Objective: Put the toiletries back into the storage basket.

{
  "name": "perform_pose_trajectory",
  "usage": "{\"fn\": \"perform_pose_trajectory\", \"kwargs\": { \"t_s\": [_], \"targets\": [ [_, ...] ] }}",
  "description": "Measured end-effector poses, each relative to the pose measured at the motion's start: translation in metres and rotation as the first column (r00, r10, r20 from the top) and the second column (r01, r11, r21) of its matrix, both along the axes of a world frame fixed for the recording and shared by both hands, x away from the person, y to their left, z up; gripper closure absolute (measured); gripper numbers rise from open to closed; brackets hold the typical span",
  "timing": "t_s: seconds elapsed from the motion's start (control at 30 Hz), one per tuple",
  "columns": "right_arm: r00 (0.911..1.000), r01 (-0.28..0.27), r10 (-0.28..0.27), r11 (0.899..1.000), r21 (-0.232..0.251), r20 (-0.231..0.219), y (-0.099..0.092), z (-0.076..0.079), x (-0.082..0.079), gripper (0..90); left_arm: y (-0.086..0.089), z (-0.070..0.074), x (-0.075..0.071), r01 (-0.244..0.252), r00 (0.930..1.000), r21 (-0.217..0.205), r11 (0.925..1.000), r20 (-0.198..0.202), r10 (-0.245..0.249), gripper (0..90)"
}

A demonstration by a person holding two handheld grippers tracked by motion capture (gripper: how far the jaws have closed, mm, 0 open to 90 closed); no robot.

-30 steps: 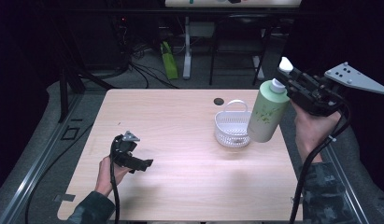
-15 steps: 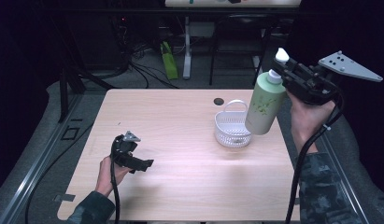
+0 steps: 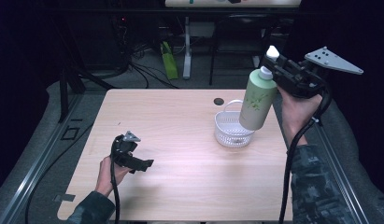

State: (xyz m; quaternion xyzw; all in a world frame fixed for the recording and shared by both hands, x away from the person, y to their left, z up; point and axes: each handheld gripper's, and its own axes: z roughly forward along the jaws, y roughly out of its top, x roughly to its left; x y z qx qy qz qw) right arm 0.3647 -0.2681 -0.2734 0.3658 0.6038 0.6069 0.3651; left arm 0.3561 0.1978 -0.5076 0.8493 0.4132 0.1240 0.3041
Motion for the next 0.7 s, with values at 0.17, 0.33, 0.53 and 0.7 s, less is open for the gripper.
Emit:
{"fn": "perform_pose_trajectory", "kwargs": {
  "t_s": [0.17, 0.33, 0.53, 0.7],
  "targets": [
    [1.0, 0.004, -0.004, 1.0, 0.0, -0.005, 0.004, -0.002, 0.008, 67.4, 0.0, 0.0, 0.0, 0.0, 1.0, -0.001, 1.0, 0.001, 0.0, 0.0],
    [0.9999, 0.005, -0.005, 1.0, 0.001, -0.009, 0.006, -0.005, 0.016, 67.4, 0.0, 0.0, 0.0, 0.001, 1.0, 0.001, 1.0, -0.002, -0.001, 0.0],
    [0.9999, 0.007, -0.007, 1.0, 0.001, -0.015, 0.008, -0.01, 0.023, 67.4, 0.0, 0.0, 0.0, 0.002, 1.0, -0.001, 1.0, -0.001, -0.002, 0.0],
    [0.9997, 0.009, -0.009, 1.0, 0.005, -0.024, 0.009, -0.014, 0.028, 67.4, 0.0, 0.0, 0.0, 0.002, 1.0, 0.001, 1.0, 0.0, -0.002, 0.0]
  ]
}}
